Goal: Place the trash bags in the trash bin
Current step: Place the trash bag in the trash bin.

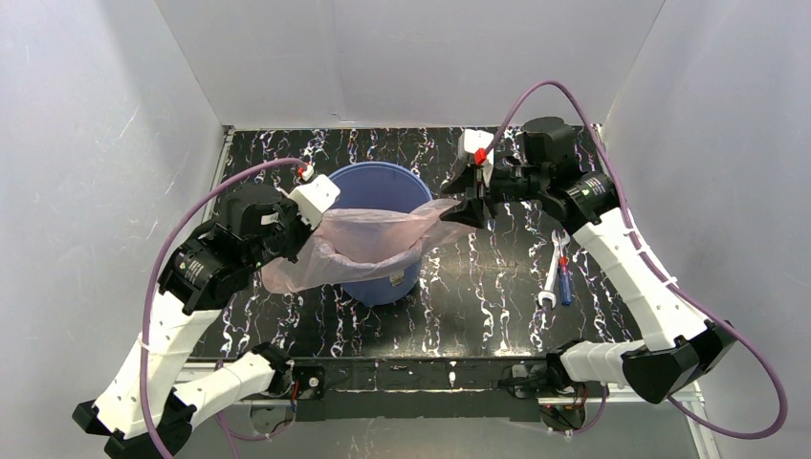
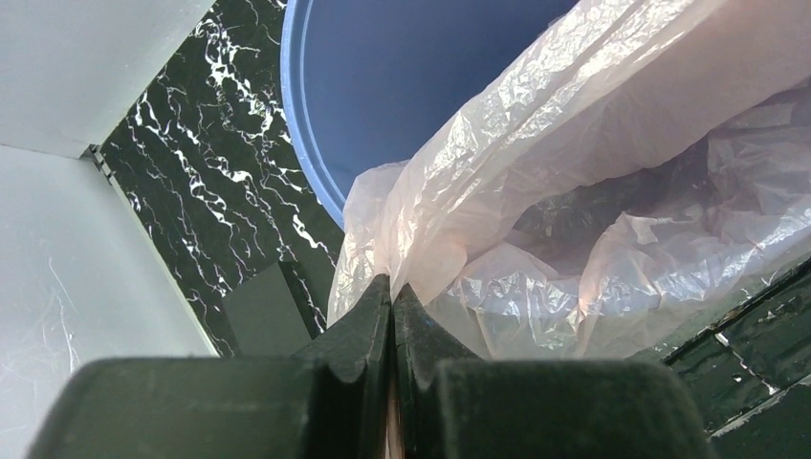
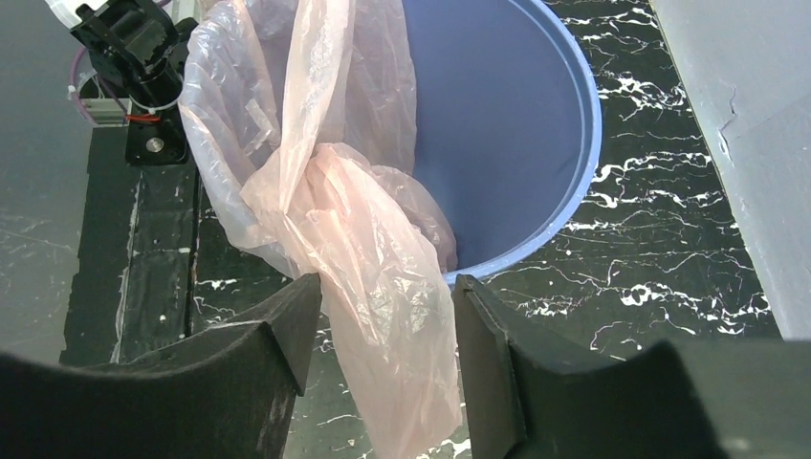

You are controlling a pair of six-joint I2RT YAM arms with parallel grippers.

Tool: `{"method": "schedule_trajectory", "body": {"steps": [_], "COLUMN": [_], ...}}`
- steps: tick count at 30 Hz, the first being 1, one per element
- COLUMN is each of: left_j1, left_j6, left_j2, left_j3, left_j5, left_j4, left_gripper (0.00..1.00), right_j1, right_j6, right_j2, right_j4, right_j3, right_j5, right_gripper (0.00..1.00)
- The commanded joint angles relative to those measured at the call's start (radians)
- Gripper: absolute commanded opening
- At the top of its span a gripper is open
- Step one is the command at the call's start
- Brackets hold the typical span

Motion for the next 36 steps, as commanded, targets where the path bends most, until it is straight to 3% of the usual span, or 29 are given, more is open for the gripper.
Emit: {"method": "schedule_trajectory", "body": {"steps": [1,4,8,11,17,26,29,36], "left_j1": [-0.006,-0.005,-0.005,-0.004,-0.004,0.0,0.0,0.03], "left_j6": [-0.034,-0.046,-0.077,-0.09,-0.105,-0.128,-0.135,-0.128], "left_j2": [-0.008,-0.012,-0.007,-0.009,-0.004,-0.009,0.006,0.047], "left_j3": [0.03,0.023,0.028,0.031,0.042,0.025,0.023,0.051], "left_j5": [-0.04,-0.054,-0.078,-0.095,-0.117,-0.166,-0.157,-0.109], "left_j4": [-0.006,-0.006,-0.01,-0.008,-0.013,-0.009,0.0,0.009], "left_gripper": [0.0,0.0,0.0,0.0,0.0,0.0,0.0,0.0], "right_j1": [0.024,0.05,0.093,0.097,0.097,0.097,0.097,0.097], "right_j6": [-0.043,-0.055,-0.087,-0.087,-0.04,-0.007,0.008,0.14], "right_j2": [0.011,0.021,0.046,0.045,0.037,0.003,0.017,0.062], "right_j4": [-0.012,-0.021,-0.045,-0.03,-0.009,-0.188,-0.243,-0.165], "right_j3": [0.059,0.063,0.096,0.101,0.122,0.146,0.178,0.211], "right_j5": [-0.002,-0.006,0.034,0.074,0.166,0.408,0.401,0.383], "right_gripper": [0.62,0.58,0.34,0.27,0.01,0.01,0.01,0.01]}}
